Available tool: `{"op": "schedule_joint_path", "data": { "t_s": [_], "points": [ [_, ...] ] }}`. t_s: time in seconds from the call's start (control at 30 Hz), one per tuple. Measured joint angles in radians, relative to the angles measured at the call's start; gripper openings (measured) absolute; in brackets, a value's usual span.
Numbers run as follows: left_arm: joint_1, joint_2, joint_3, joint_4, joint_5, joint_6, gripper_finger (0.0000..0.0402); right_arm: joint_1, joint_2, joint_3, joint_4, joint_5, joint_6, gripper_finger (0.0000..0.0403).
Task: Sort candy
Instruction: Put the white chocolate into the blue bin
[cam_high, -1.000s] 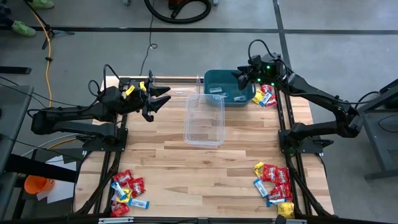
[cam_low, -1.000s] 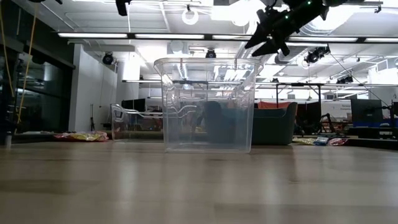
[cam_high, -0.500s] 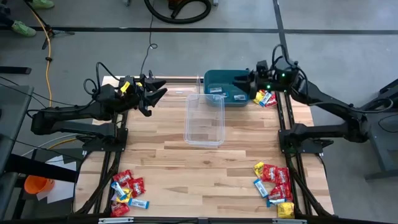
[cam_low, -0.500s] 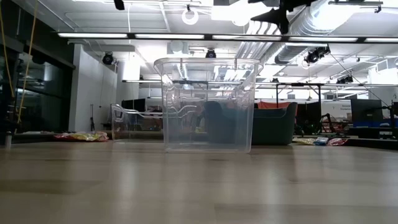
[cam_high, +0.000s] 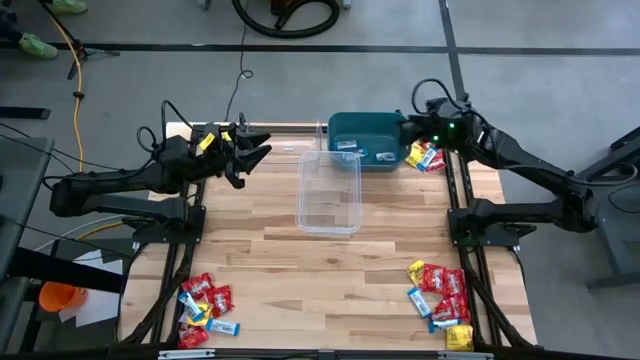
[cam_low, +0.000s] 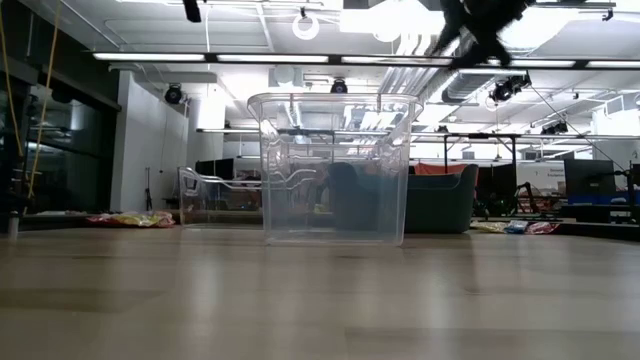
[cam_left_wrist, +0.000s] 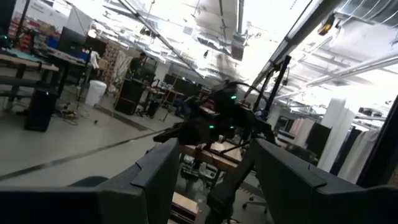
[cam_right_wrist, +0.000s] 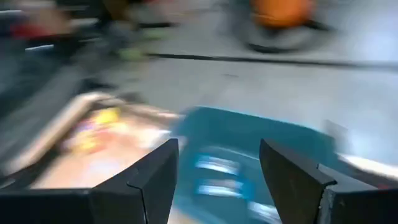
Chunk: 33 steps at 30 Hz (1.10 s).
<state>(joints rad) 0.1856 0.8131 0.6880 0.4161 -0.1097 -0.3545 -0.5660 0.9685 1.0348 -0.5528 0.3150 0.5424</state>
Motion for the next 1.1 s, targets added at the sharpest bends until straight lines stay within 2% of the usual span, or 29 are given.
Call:
{"op": "schedule_joint_path", "data": {
  "t_s": [0.1,0.2,0.57,0.83,0.97,1.1],
  "points": [
    [0.0,0.0,0.0,-0.005,-0.006,-0.01,0.0195,-0.073,0.012,0.0,-0.156,0.102,0.128,0.022],
    [0.0,0.0,0.0,-0.005,-0.008,-0.01,0.0195,-0.146,0.051,-0.002,-0.279,0.143,0.219,0.022],
    [0.0,0.0,0.0,-0.004,-0.009,-0.01,0.0195,-0.342,0.33,-0.002,-0.323,0.135,0.225,0.022],
    [0.0,0.0,0.0,-0.004,-0.009,0.016,0.0195,-0.359,0.382,-0.002,-0.309,0.136,0.247,0.022],
    [0.0,0.0,0.0,-0.003,-0.009,0.016,0.0195,-0.366,0.381,-0.002,-0.34,0.076,0.238,0.022],
    [0.0,0.0,0.0,-0.002,-0.009,0.016,0.0195,-0.349,0.371,-0.033,-0.349,0.065,0.259,0.022]
  ]
}}
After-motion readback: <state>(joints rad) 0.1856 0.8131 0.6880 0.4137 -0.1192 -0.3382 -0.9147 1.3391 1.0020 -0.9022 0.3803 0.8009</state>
